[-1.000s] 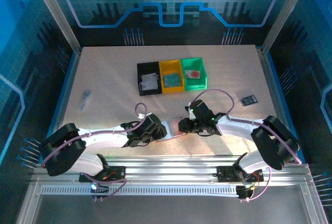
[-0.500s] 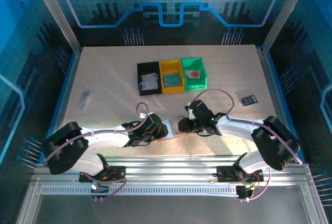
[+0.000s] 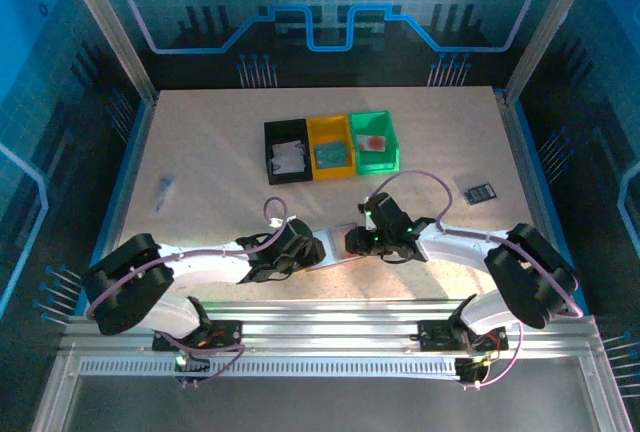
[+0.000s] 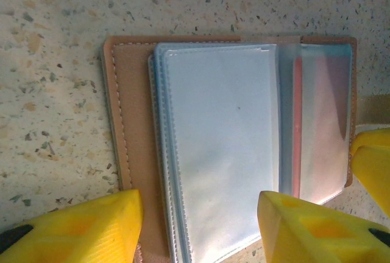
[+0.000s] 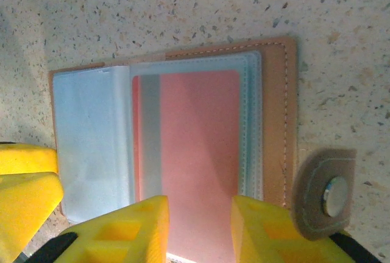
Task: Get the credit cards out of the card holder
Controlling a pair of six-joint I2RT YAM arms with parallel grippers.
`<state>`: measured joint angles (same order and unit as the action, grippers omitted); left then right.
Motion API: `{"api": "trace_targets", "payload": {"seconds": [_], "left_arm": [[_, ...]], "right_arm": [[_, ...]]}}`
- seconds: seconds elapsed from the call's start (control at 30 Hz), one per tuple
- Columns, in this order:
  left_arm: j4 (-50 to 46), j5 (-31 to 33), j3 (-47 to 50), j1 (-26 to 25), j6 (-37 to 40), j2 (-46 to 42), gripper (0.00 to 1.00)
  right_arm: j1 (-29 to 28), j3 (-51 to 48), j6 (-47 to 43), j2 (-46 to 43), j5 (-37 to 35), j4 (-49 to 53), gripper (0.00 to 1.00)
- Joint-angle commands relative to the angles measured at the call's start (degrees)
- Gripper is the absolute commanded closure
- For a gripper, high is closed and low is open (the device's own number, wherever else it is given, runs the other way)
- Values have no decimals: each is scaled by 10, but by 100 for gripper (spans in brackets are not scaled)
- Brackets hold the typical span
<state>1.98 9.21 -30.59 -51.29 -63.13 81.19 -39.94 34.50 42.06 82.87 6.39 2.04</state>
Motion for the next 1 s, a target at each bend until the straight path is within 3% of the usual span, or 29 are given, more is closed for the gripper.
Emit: {"api": "trace_targets", "payload": {"seconds": [0.0, 0.47, 0.97], "left_arm": [[-17, -10, 14, -4, -11, 19, 46], [-13, -12, 18, -4, -11, 18, 46], [-8, -14, 21, -4, -13, 21, 46]], "right_arm": [[-11, -2, 6, 11, -7, 2, 68], [-22, -11, 15, -28, -82, 36, 67], [-29, -13, 21, 7, -35, -7, 70]]}}
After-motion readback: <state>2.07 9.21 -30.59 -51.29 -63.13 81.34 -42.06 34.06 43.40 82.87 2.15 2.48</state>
